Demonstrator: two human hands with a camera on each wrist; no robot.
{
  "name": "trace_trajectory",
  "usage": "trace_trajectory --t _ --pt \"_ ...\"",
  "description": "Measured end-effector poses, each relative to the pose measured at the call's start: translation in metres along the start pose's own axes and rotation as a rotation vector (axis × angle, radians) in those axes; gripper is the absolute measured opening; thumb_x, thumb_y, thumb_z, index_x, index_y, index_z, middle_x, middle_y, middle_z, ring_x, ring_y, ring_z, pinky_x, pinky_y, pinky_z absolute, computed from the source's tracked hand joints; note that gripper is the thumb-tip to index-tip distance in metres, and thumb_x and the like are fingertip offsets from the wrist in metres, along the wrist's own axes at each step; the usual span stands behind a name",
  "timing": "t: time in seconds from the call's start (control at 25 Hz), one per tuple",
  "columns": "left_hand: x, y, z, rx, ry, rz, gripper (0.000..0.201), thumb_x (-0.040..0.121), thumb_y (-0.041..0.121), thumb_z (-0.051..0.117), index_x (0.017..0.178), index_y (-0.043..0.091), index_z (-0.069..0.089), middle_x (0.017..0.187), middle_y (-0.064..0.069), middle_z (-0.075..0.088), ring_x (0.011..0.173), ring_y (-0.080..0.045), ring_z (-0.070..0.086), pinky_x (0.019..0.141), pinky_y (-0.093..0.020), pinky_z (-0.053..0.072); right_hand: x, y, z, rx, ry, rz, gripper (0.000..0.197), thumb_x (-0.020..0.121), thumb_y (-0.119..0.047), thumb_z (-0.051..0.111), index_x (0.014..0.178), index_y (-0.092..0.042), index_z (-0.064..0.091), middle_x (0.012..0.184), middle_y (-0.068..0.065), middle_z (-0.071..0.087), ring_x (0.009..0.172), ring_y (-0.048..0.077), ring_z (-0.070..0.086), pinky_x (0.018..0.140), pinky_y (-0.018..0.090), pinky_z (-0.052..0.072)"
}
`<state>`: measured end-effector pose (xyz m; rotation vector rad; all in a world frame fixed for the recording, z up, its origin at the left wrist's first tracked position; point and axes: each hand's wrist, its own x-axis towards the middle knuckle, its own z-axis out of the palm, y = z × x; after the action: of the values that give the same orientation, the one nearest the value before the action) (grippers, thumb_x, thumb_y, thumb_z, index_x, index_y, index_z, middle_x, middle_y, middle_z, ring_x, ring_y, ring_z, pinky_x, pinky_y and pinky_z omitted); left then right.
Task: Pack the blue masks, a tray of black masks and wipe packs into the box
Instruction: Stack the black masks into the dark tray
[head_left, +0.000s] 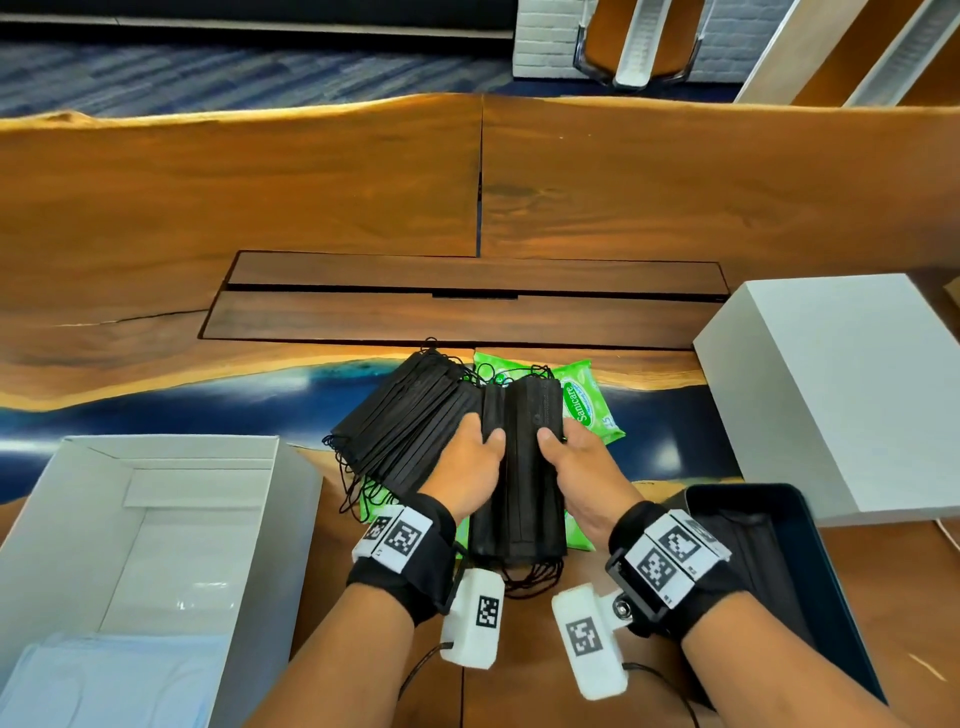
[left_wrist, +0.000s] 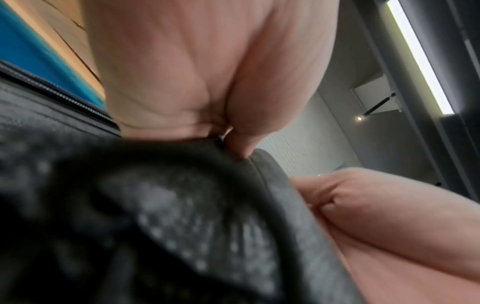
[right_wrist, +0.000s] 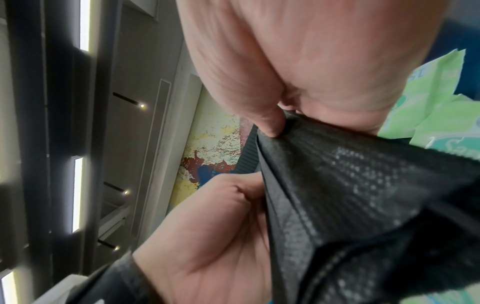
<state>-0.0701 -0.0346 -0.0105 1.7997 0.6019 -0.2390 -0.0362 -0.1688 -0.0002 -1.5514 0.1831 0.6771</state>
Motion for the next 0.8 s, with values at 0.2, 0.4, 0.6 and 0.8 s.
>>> trace_trajectory --t 0.2,0.4,0.6,0.8 --pt "0.007 -0.003 -0.006 -0.528 0.125 -0.138 0.018 0.103 0.015 0.041 0.114 0.012 0.055 0.117 -0.013 0.064 0.107 -0.027 0.062 0.097 -0.053 0.049 -0.005 -0.006 -0.007 0.06 -0.037 0.021 0.017 0.092 -0.014 0.065 0.103 -0.005 0.057 0.102 0.02 0.071 0.092 0.029 0.07 0.084 0.046 0.058" --pt "0.004 0.002 -0.014 -0.972 0.107 -0.121 0.028 0.099 -0.006 0.04 0.122 0.005 0.053 0.125 -0.017 0.062 0.117 -0.033 0.058 0.1 -0.057 0.046 -0.022 0.005 -0.017 0.095 -0.063 0.085 0.014 0.085 -0.002 0.069 0.099 -0.005 0.064 0.09 0.013 0.072 0.067 0.02 0.069 0.053 0.028 0.058" --pt "-0.008 -0.003 -0.025 -0.98 0.002 -0.144 0.04 0.086 -0.018 0.051 0.117 0.008 0.053 0.115 -0.016 0.067 0.108 -0.033 0.064 0.08 -0.057 0.056 -0.009 -0.004 -0.037 0.436 0.128 0.058 0.022 0.084 -0.01 0.07 0.105 -0.008 0.067 0.097 0.014 0.073 0.082 0.025 0.069 0.077 0.044 0.058" --pt "-0.015 -0.002 -0.021 -0.942 -0.069 -0.16 0.03 0.087 -0.005 0.061 0.112 0.01 0.055 0.114 -0.019 0.067 0.103 -0.033 0.066 0.077 -0.057 0.057 -0.011 -0.001 -0.026 0.36 0.171 0.054 0.027 0.083 -0.01 0.073 0.109 -0.006 0.068 0.1 0.016 0.074 0.082 0.028 0.071 0.07 0.038 0.06"
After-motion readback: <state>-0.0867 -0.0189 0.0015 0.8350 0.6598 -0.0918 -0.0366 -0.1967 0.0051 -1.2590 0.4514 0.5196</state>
